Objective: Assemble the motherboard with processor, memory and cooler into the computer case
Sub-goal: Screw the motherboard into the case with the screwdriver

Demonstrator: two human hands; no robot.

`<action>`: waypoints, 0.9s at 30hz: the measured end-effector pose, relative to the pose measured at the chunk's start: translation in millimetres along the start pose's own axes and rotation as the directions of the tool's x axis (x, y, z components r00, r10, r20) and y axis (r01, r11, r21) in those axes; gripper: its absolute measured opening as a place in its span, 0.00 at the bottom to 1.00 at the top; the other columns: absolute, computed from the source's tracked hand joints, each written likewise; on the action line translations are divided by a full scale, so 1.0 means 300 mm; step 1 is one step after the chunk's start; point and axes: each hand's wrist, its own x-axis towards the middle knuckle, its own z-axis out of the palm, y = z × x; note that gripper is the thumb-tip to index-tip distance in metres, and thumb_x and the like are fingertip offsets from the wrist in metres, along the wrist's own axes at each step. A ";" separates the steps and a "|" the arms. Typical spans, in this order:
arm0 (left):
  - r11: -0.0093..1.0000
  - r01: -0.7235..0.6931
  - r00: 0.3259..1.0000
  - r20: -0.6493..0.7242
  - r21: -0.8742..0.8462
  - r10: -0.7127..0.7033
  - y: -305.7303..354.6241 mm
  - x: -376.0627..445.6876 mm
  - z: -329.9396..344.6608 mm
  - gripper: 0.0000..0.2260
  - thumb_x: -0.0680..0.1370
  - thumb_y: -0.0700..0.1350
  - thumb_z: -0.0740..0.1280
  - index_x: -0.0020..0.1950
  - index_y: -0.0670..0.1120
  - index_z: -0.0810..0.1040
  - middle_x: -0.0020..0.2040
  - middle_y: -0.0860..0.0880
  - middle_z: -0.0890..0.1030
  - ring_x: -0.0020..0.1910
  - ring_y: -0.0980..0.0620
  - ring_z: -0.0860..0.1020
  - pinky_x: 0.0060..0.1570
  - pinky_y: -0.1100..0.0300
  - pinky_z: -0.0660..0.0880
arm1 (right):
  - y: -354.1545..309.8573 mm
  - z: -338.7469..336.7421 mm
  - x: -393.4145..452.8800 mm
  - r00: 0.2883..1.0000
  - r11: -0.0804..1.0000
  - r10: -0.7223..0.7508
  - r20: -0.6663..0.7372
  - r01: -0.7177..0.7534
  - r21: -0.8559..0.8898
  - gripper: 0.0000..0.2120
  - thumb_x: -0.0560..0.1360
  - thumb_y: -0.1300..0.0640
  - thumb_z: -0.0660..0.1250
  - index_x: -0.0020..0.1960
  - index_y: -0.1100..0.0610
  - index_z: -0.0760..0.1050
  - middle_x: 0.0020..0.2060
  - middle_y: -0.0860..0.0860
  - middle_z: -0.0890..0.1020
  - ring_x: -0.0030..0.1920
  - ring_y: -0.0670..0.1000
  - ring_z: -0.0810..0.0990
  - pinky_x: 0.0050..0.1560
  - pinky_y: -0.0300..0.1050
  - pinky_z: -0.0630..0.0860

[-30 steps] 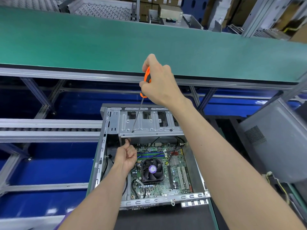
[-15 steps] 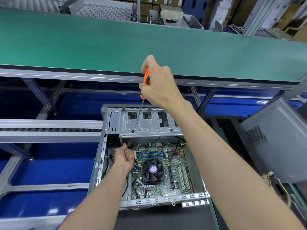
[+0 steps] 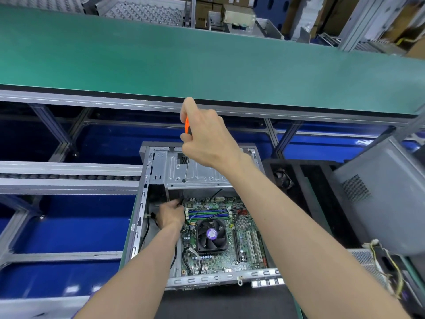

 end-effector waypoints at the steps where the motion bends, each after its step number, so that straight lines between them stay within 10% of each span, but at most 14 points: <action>1: 1.000 0.007 1.000 0.010 -0.004 -0.007 -0.002 0.007 -0.003 0.15 0.78 0.39 0.69 0.64 0.48 0.81 0.58 0.48 0.84 0.32 0.63 0.73 0.24 0.74 0.64 | 0.000 0.006 -0.003 1.000 1.000 -0.002 0.006 0.002 -0.003 0.14 0.68 0.65 0.63 0.52 0.57 0.64 0.35 0.52 0.74 0.38 0.63 0.74 0.42 0.57 0.76; 9: 0.998 -0.005 0.999 0.041 0.060 0.002 -0.007 0.042 -0.019 0.16 0.75 0.34 0.72 0.62 0.45 0.82 0.33 0.60 0.77 0.28 0.62 0.70 0.19 0.76 0.63 | 0.001 0.032 -0.016 1.000 1.000 -0.015 0.020 0.016 -0.018 0.14 0.69 0.65 0.65 0.52 0.58 0.64 0.36 0.54 0.74 0.38 0.63 0.74 0.41 0.57 0.77; 17: 0.994 -0.057 0.998 0.028 0.096 0.054 -0.011 0.034 -0.025 0.15 0.75 0.34 0.72 0.60 0.45 0.83 0.49 0.49 0.85 0.29 0.62 0.72 0.19 0.77 0.63 | -0.006 0.041 -0.005 1.000 0.999 -0.016 0.023 0.017 -0.039 0.14 0.69 0.65 0.63 0.52 0.58 0.64 0.36 0.53 0.74 0.38 0.62 0.74 0.39 0.57 0.77; 27: 0.977 -0.105 0.995 0.017 0.183 0.103 -0.007 0.025 -0.027 0.14 0.75 0.34 0.72 0.57 0.47 0.84 0.30 0.62 0.77 0.26 0.58 0.71 0.19 0.73 0.66 | -0.004 0.046 0.004 0.999 0.999 -0.027 0.018 0.028 -0.040 0.14 0.69 0.65 0.63 0.51 0.58 0.63 0.35 0.54 0.74 0.37 0.62 0.74 0.37 0.56 0.77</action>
